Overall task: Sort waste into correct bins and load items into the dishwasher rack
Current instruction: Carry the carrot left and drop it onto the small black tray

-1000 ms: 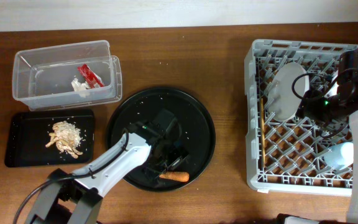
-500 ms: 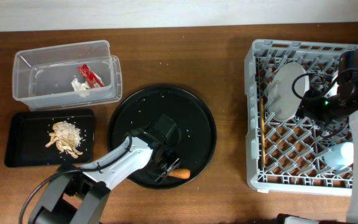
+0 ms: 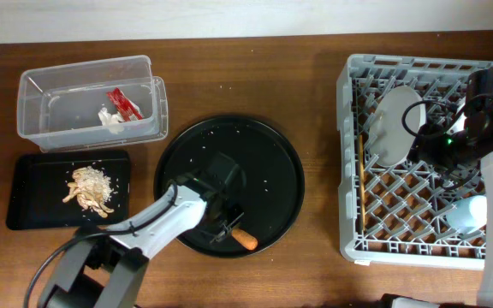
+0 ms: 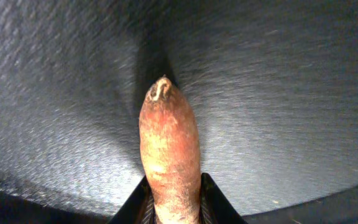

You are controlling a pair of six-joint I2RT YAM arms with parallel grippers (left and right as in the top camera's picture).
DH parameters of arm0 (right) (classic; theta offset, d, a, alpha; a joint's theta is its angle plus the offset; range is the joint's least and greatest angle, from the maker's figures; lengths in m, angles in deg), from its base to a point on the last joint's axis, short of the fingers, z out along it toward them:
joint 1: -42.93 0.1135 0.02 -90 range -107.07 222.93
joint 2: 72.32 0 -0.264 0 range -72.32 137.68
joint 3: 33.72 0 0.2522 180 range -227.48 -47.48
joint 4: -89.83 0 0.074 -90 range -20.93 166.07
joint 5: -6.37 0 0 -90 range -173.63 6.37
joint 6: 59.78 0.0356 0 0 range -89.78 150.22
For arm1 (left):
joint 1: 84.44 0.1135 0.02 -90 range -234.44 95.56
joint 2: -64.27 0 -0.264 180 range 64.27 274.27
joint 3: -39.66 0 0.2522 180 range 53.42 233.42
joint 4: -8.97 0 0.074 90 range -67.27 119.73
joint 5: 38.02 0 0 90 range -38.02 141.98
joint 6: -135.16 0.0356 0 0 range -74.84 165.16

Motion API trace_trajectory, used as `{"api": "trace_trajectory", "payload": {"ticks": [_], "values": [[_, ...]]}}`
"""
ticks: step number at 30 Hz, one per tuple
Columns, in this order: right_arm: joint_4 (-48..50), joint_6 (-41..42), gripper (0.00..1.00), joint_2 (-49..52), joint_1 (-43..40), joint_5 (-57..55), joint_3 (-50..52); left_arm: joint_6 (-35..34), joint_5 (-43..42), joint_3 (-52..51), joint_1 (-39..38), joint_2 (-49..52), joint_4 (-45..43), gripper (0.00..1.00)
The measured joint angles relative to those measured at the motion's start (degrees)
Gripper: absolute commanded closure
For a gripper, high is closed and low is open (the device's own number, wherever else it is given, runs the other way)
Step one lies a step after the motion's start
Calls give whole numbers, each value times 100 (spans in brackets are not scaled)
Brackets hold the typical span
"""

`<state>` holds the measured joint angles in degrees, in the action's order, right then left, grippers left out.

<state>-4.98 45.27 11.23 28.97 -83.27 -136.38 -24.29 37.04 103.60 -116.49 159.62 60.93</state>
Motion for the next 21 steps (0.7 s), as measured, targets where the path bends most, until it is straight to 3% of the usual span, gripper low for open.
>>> {"api": "trace_trajectory", "payload": {"ticks": [5,12,21], "values": [[0,-2,25,0,0,2,0,807,33,299,612,-761,4,95],[-2,-2,25,0,0,2,0,2402,1010,369,2417,-1998,356,99],[-2,-4,25,0,0,0,0,2828,2664,372,5145,-2024,197,99]]}}
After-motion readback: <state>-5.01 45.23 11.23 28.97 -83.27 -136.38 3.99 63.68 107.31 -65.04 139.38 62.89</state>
